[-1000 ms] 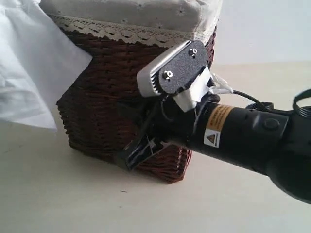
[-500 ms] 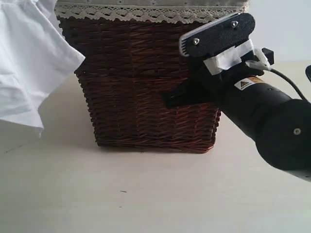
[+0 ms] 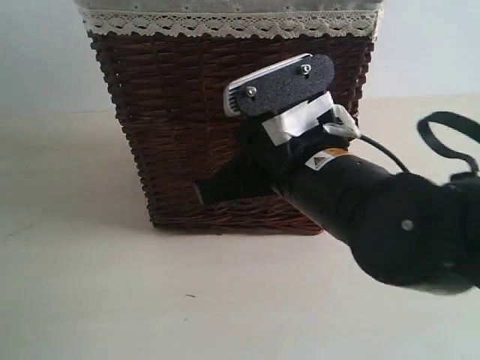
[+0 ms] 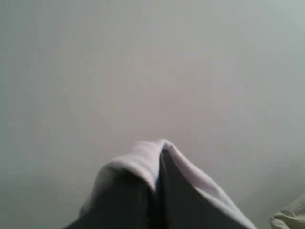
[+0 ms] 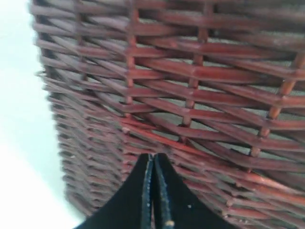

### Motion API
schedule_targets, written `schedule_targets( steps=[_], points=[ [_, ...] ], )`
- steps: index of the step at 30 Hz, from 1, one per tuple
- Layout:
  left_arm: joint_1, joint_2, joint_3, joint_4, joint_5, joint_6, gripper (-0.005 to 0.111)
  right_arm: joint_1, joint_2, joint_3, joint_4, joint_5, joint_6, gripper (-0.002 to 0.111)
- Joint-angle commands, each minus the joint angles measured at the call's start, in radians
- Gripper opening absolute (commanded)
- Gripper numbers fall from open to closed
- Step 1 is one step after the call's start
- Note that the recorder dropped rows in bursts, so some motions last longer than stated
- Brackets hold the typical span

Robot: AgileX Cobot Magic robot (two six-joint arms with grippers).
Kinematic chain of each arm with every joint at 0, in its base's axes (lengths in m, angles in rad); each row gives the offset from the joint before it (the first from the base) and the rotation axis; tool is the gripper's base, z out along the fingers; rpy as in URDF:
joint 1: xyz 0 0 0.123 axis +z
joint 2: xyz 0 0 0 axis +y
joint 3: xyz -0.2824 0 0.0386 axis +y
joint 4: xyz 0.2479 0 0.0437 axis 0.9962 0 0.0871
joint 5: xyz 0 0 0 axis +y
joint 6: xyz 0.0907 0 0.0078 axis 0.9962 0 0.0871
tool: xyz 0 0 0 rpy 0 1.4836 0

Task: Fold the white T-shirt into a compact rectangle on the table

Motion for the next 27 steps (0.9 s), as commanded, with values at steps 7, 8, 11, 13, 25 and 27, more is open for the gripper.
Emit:
schedule_targets(
  steps=[7,8,11,13,25,27],
  points=[
    [0.003,0.056,-0.004,-0.107,0.02,-0.01,0.0,-0.2,0.3,-0.305,-0.008,0.019,0.015,0.0],
    [0.003,0.056,-0.004,-0.109,0.022,-0.01,0.0,-0.215,0.315,-0.329,-0.008,0.037,0.015,0.0],
    [0.003,0.063,-0.004,-0.122,0.022,-0.01,0.0,-0.259,0.354,-0.391,-0.011,0.091,0.007,0.0],
    [0.003,0.063,-0.004,-0.129,0.024,-0.01,0.0,-0.303,0.384,-0.436,-0.011,0.135,0.009,0.0],
    [0.003,0.063,-0.004,-0.133,0.022,-0.01,0.0,-0.382,0.464,-0.594,-0.04,0.282,0.015,0.0],
    [0.003,0.063,-0.004,-0.133,0.022,-0.01,0.0,-0.383,0.479,-0.614,-0.04,0.282,0.015,0.0]
  ],
)
